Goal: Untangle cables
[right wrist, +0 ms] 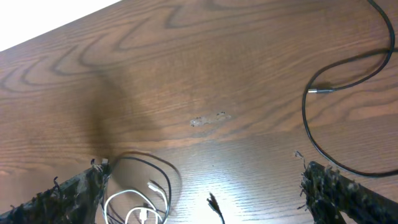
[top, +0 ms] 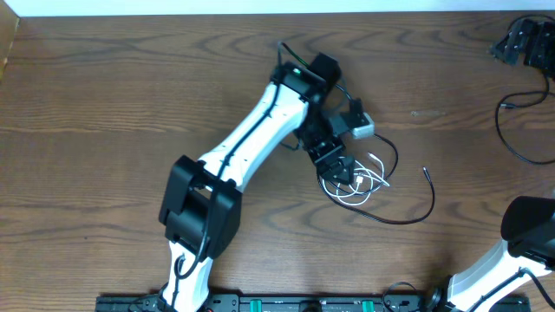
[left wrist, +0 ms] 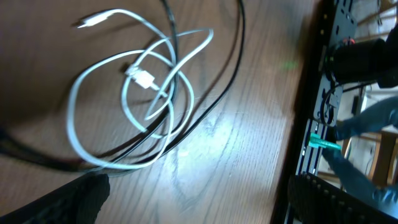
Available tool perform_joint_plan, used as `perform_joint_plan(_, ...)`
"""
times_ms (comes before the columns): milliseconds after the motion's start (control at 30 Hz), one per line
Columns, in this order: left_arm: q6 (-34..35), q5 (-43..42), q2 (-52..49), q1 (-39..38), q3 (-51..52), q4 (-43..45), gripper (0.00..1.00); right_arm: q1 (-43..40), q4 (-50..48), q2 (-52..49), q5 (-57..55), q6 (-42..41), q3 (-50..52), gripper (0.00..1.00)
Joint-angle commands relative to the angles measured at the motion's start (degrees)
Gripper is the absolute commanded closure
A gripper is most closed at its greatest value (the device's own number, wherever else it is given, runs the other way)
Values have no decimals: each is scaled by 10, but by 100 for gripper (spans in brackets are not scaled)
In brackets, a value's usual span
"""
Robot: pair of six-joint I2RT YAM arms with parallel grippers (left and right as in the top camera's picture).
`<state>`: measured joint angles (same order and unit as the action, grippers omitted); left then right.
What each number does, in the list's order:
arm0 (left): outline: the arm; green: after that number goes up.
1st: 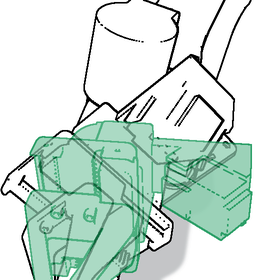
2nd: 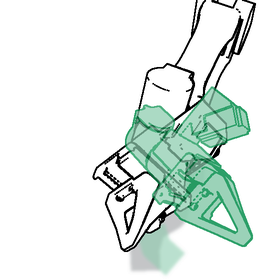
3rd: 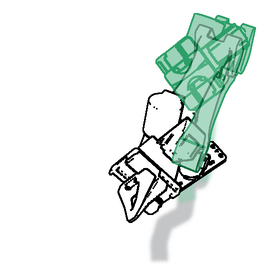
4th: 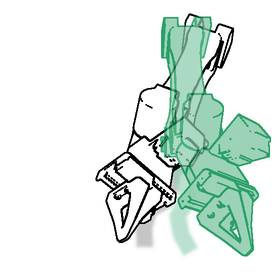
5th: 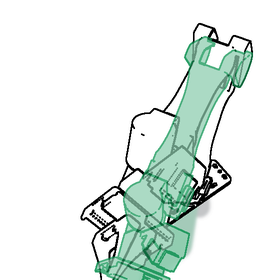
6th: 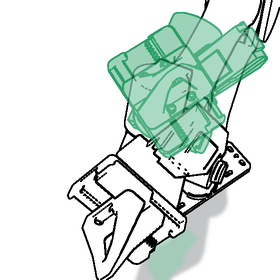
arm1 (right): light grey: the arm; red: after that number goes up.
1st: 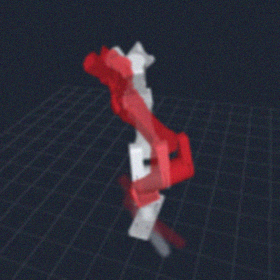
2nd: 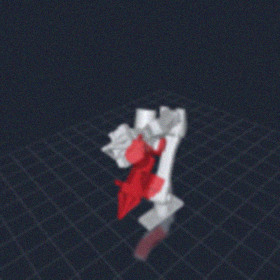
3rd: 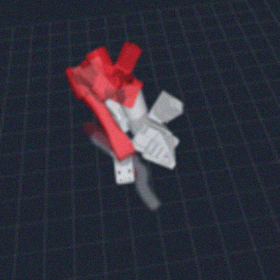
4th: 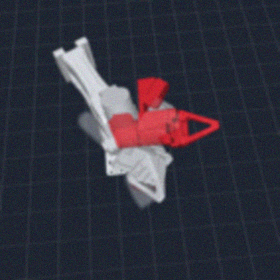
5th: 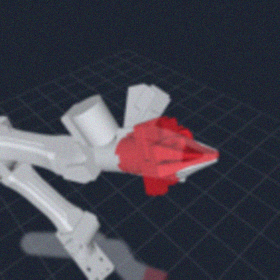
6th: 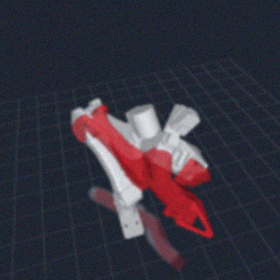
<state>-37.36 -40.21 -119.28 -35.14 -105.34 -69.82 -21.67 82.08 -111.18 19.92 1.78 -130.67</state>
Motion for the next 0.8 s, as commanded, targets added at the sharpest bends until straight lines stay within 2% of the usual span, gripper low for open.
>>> perform_joint_plan(0,-21,-11,-13,-30,2,9,4,0,-1,-6,-3,7,12,1)
perform_joint_plan(233,-21,28,-22,-59,2,44,4,0,-9,-6,-3,7,37,1)
perform_joint_plan(767,-20,35,-82,-83,2,93,5,0,-15,-6,-3,7,49,1)
